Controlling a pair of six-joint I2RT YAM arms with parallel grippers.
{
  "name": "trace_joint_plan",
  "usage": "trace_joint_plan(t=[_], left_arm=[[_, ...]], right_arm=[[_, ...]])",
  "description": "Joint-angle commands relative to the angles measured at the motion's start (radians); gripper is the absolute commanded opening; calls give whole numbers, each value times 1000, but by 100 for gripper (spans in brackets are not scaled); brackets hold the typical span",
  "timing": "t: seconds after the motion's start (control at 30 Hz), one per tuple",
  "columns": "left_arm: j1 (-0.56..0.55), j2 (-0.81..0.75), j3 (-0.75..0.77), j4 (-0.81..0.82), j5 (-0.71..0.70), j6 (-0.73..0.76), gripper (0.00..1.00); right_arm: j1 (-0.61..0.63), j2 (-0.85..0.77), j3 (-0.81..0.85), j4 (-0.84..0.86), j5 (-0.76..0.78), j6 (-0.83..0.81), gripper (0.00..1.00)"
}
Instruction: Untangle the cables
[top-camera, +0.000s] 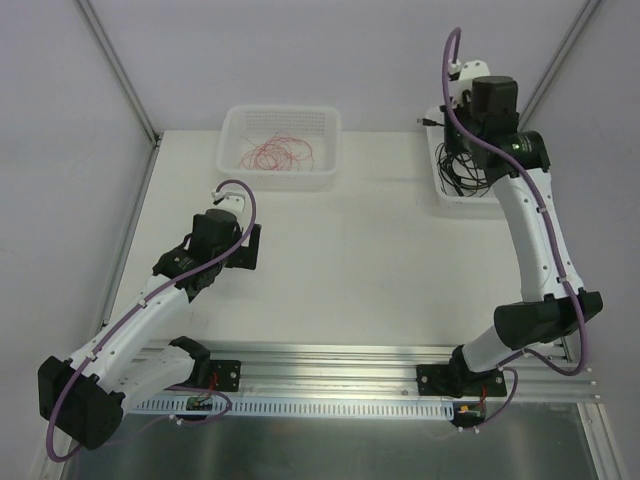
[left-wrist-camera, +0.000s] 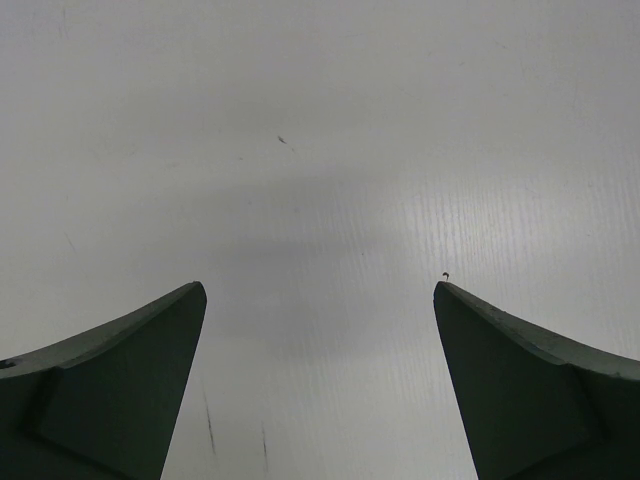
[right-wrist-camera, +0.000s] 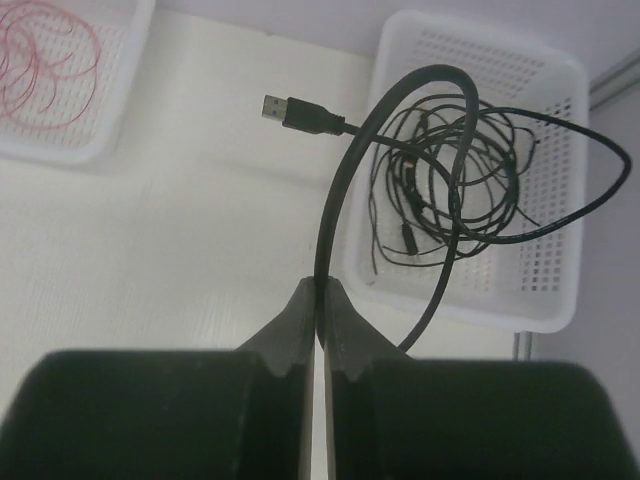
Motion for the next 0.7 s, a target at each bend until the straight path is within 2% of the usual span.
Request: trace_joint_plan(t=[0.0,0.23,0.4,0.6,0.67], left_arm=[[7,2,-12,22,-4,13,99],[7,12,-15,22,-6,16,99],[9,26,-16,22,-9,16,99],[9,45,-15,22,-9,18,99],[7,52,-13,22,-9,19,99]], right_arm=[[-97,-8,31,97,-20,-6,1],[-241,135,24,280,-128,50,1],[-307,249,-36,415,-126,128,1],[-361,438,-32,473,-135,269,1],[-366,499,-30,473,-174,319,4]])
